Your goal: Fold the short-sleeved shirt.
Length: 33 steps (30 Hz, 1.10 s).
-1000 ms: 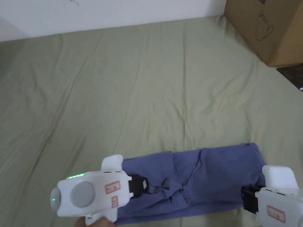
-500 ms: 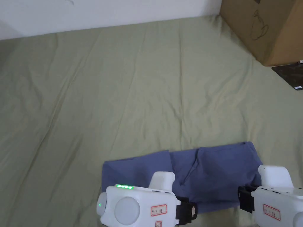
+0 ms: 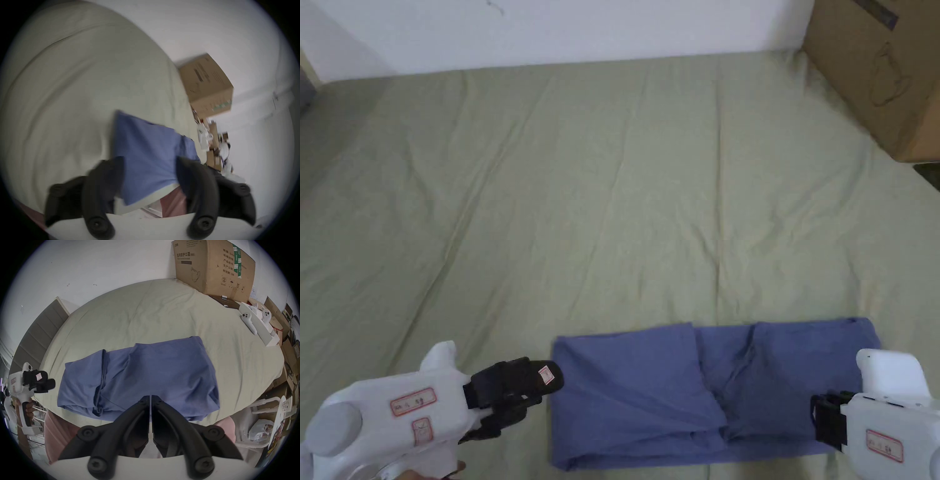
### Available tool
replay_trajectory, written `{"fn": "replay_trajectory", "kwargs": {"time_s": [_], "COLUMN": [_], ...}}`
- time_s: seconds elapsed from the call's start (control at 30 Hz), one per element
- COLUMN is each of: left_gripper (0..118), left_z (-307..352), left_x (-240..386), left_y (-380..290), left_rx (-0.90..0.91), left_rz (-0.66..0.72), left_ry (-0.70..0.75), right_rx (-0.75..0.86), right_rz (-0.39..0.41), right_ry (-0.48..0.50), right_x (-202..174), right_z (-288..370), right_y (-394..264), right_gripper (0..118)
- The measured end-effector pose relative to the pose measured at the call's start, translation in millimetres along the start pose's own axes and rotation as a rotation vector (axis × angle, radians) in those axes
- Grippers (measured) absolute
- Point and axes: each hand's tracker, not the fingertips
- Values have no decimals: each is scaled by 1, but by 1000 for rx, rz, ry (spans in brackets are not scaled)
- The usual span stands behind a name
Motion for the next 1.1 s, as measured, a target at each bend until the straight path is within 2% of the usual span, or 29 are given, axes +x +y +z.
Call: {"fn": "replay_trajectory", "kwargs": {"time_s": [0.03,0.07,0.17,0.27,0.33,0.37,0.4,0.43,0.47,0.53,0.6,0.63,0.7,0.8,0.9,0.97,1.1], "left_gripper": [78,87,86,86,85,78,62,39,9,9,8,8,8,8,8,7,8], "left_z": [-2,-4,-23,-47,-61,-64,-69,-71,-72,-60,-51,-45,-30,8,51,77,119], "left_x": [-12,-21,-31,-37,-32,-27,-25,-25,-27,-30,-23,-21,-33,-35,-53,-70,-88], "left_y": [-2,-5,-15,-14,-15,-15,-14,-13,-13,-7,-2,0,10,22,42,53,72], "left_rx": [15,24,-21,-79,-119,-120,-135,-145,-148,-154,-154,-162,-156,-109,-40,12,73], "left_rz": [37,91,232,246,239,226,193,142,141,197,144,78,47,57,20,42,53], "left_ry": [-30,-56,-168,-290,-257,-239,-195,-96,-108,-211,-193,-143,-111,-83,30,105,230], "right_rx": [-1,-3,-12,-8,-7,-13,-15,-16,-17,-18,-17,-18,-20,-17,-21,-27,-37], "right_rz": [15,30,65,102,118,127,135,140,141,144,145,144,139,142,162,171,155], "right_ry": [4,12,23,28,25,22,19,16,14,7,1,0,4,15,32,37,53], "right_x": [-5,-13,-27,-42,-50,-53,-55,-57,-55,-57,-59,-61,-64,-69,-73,-75,-72], "right_z": [0,0,-1,2,4,4,5,5,4,5,6,5,3,2,-1,-4,-9], "right_y": [1,2,5,7,8,9,9,9,10,12,15,17,19,22,22,22,18], "right_gripper": [3,3,3,3,3,3,3,3,3,3,3,3,3,3,3,3,3]}}
